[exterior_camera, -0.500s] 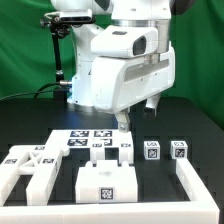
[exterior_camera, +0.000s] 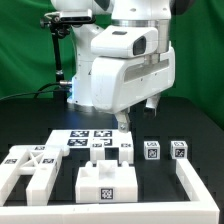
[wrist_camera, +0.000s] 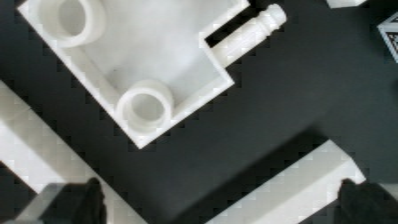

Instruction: Assemble chair

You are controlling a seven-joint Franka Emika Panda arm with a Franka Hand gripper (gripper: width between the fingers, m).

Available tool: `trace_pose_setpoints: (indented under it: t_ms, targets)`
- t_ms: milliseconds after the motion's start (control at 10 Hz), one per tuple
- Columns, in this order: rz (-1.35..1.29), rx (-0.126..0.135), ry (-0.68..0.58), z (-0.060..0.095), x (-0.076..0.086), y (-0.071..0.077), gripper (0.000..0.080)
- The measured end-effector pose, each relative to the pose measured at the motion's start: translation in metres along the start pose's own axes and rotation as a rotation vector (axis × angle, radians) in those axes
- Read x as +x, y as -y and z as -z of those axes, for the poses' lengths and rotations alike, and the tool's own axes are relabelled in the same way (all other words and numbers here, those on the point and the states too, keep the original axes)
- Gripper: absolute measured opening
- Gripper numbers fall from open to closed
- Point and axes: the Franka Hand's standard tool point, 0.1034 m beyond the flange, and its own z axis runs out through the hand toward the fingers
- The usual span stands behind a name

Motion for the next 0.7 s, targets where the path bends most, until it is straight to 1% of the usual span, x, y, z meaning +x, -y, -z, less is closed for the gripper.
trace_pose_setpoints:
  t_ms: [300, 400, 500, 600, 700]
  targets:
    - [-0.019, 0.001, 0.002, -0.001, -0.002, -0.001, 0.0649]
    - [-0.047, -0.002, 0.009, -0.01, -0.014, -0.012, 0.0649]
    - [-0.152, 0.007, 0.024, -0.022, -0.029, -0.026, 0.0649]
    - [-0.248, 0.006, 0.028, -0.029, -0.038, -0.036, 0.0649]
    - [-0.297, 0.017, 0.028, -0.036, -0.047, -0.046, 0.0649]
